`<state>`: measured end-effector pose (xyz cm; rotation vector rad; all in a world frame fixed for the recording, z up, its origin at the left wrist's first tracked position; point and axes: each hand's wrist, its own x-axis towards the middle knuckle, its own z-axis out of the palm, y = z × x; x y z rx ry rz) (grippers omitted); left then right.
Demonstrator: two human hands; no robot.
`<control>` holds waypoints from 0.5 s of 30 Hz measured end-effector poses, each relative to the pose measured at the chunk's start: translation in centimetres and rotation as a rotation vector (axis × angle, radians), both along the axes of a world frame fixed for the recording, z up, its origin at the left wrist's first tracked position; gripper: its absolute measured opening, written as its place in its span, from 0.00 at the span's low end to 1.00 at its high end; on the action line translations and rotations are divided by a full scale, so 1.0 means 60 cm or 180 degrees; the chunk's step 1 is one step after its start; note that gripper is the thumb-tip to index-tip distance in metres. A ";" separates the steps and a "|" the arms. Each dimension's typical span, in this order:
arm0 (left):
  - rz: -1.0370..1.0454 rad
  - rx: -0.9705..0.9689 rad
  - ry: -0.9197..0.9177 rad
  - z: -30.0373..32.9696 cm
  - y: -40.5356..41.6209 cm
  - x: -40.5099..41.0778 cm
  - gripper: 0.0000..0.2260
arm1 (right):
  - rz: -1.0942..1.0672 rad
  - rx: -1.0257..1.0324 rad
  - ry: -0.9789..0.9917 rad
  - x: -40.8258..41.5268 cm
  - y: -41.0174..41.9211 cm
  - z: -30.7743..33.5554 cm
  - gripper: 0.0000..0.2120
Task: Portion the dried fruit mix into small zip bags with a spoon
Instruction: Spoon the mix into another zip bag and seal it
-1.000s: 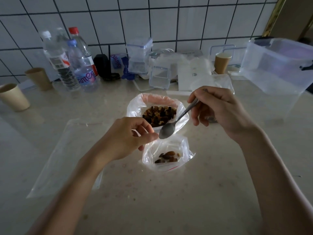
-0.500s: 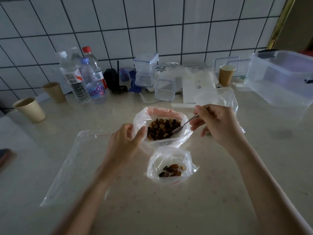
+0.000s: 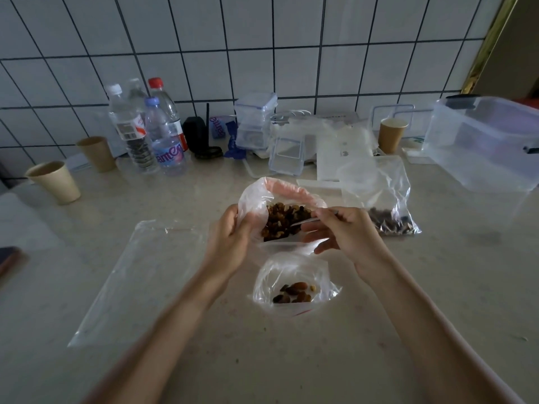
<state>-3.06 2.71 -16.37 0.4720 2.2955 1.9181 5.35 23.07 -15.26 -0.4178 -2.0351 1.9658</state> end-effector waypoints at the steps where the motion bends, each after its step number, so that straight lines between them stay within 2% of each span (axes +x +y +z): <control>1: 0.0000 0.0030 -0.0020 0.000 0.000 0.001 0.09 | -0.0014 -0.0095 -0.0029 0.000 -0.004 0.000 0.12; 15: 0.0111 0.0138 -0.0101 0.005 -0.007 -0.003 0.07 | -0.0421 -0.0977 -0.0193 0.000 0.005 0.001 0.14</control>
